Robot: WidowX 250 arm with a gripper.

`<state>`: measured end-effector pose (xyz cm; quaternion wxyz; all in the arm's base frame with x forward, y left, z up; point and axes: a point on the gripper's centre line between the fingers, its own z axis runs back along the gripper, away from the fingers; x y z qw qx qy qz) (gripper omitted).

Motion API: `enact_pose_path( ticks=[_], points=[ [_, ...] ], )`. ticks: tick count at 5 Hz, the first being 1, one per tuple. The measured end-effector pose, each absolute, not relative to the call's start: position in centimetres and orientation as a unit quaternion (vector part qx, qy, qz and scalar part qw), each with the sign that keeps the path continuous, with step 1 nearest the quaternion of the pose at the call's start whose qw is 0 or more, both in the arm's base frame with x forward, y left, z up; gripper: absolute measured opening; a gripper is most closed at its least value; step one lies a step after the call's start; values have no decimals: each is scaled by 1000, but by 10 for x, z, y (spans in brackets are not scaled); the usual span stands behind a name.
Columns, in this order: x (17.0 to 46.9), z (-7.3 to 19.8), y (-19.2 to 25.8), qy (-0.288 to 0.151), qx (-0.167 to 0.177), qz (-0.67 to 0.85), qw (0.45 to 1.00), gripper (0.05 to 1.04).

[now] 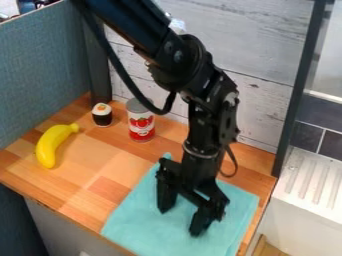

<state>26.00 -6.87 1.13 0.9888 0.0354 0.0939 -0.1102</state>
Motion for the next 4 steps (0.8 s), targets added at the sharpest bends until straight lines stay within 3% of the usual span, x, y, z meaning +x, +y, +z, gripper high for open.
enact_pose_path(
  ticks=[3,4],
  points=[
    [264,13,-68,64,10,-130,989,1000],
    [273,43,-66,26,18,-128,991,1000]
  ],
)
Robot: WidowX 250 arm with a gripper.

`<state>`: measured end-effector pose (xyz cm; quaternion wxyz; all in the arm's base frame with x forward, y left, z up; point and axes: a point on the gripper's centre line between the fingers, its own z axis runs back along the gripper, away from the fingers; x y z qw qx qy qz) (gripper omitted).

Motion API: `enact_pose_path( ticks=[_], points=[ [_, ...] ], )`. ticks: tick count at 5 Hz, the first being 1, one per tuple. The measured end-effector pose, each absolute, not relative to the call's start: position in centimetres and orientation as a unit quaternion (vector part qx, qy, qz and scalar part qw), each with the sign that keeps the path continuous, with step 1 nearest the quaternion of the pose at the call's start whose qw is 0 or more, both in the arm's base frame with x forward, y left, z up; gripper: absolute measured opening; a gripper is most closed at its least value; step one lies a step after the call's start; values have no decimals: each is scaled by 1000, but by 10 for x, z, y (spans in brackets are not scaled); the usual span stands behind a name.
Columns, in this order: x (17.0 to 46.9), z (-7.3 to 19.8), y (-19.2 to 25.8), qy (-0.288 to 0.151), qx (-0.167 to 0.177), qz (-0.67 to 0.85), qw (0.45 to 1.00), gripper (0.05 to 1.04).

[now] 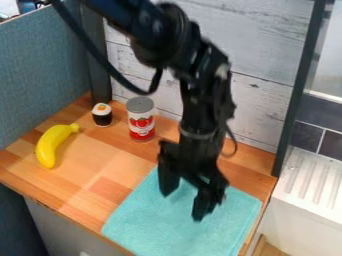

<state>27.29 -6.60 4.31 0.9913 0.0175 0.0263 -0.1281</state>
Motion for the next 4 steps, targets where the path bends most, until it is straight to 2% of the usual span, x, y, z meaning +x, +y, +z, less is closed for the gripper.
enact_pose_path(
  ticks=[1,3,4],
  points=[
    [274,60,-65,21,24,-125,992,1000],
    [253,89,-65,74,11,-129,989,1000],
    [248,106,-56,65,8,-118,991,1000]
  ],
)
